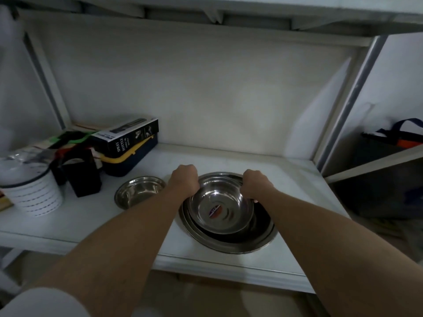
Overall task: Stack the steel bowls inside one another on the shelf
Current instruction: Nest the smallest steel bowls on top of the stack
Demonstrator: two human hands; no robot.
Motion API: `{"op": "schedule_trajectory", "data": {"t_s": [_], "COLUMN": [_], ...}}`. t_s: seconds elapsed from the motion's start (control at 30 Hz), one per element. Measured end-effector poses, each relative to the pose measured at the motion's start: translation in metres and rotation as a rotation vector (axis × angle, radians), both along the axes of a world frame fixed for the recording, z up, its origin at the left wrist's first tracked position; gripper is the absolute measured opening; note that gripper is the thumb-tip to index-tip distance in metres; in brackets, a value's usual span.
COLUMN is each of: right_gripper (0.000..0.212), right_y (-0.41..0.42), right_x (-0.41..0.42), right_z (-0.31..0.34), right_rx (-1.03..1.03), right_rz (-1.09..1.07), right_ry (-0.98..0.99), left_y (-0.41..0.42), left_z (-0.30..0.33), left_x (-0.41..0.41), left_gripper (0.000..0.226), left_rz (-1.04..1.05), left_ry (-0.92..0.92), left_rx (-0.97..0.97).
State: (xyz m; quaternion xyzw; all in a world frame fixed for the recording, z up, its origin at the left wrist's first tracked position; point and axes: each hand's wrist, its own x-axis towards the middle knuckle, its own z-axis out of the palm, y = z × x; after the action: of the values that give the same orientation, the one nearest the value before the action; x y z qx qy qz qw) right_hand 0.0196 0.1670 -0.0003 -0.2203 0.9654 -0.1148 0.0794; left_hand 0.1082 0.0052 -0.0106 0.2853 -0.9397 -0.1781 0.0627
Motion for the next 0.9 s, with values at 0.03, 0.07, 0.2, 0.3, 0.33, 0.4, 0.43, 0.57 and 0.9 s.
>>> {"op": "schedule_trajectory", "data": {"t_s": [0.03,0.07,0.2,0.3,0.33,0.4,0.43,0.57,0.9], "right_gripper": [0.010,0.014,0.021,0.021,0.020,0.022,0.024,0.027,0.033], "right_y": [0.000,-0.001,-0.005,-0.014,-0.018,-0.028,-0.036,-0.071,-0.160], "right_x": [-0.001,-0.001,0.000,0.002,0.004,0.009,0.012,0.028,0.073], "right_z": [-0.001,-0.001,0.003,0.011,0.013,0.016,0.016,0.016,-0.010], "right_rx": [0.006,0.010,0.010,-0.004,-0.013,-0.037,-0.051,-0.117,-0.247], "right_rz": [0.002,-0.002,-0.018,-0.016,-0.014,0.003,0.021,0.106,0.327], "right_ry": [0.005,0.012,0.045,0.068,0.072,0.075,0.076,0.060,-0.030], "left_y": [0.001,0.001,0.000,-0.001,-0.003,-0.009,-0.013,-0.042,-0.123], "left_z": [-0.001,-0.001,0.000,0.006,0.008,0.011,0.012,0.017,-0.008], "left_x": [0.000,0.000,-0.001,0.000,0.001,0.005,0.008,0.033,0.097], "left_gripper": [0.031,0.028,0.017,0.016,0.014,0.017,0.023,0.032,0.042], "left_rz": [-0.002,-0.012,-0.073,-0.078,-0.068,-0.034,-0.013,0.045,0.232], "left_ry": [-0.003,-0.002,0.030,0.079,0.091,0.099,0.104,0.158,0.027], "left_rx": [0.001,0.000,0.004,0.000,0.010,0.025,0.030,0.020,0.062]}}
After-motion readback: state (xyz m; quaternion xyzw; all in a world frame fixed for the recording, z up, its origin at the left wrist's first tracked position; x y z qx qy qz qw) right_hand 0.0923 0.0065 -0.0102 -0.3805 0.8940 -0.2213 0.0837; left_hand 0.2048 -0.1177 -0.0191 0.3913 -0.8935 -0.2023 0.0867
